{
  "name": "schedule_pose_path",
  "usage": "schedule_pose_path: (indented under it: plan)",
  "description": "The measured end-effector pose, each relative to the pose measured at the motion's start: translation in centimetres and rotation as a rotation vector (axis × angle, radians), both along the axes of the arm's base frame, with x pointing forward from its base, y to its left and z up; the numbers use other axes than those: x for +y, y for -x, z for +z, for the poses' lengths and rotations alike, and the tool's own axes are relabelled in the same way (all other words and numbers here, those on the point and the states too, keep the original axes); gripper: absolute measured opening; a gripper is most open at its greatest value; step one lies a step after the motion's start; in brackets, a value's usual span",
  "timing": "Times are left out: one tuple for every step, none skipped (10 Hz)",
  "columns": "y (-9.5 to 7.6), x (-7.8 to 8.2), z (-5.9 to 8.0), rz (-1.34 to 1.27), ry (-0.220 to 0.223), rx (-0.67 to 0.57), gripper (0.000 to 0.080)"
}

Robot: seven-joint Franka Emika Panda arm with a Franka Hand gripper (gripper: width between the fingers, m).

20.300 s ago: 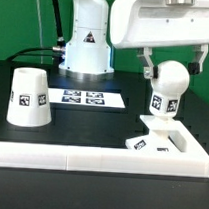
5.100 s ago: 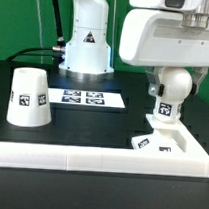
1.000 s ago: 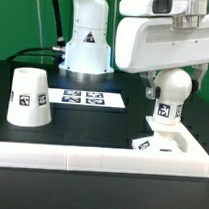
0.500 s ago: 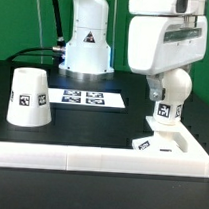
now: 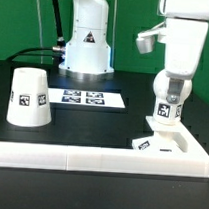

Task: Assemble lamp

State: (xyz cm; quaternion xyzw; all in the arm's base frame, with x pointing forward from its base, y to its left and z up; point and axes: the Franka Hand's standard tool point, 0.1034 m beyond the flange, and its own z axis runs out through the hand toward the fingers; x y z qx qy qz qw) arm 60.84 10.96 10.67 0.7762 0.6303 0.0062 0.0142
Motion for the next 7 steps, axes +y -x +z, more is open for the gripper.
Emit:
schedule_pose_path:
  plan:
    - [-0.2, 0.0, 0.1, 0.071, 0.008, -0.003, 0.0698]
    - [-0.2, 0.0, 0.2, 0.113, 0.009, -0.004, 0.0698]
    - [-0.4, -0.1, 0.3, 0.167, 0.008, -0.015, 0.0698]
    - [-0.6, -0.3, 0.4, 0.188, 0.006, -0.032, 0.0698]
    - [-0.6, -0.7, 0.3, 0.215, 0.009, -0.028, 0.0698]
    - [-0.6, -0.9, 0.3, 0.210, 0.010, -0.027, 0.0698]
    - [-0.6, -1.0, 0.3, 0.207, 0.010, -0.027, 0.0686]
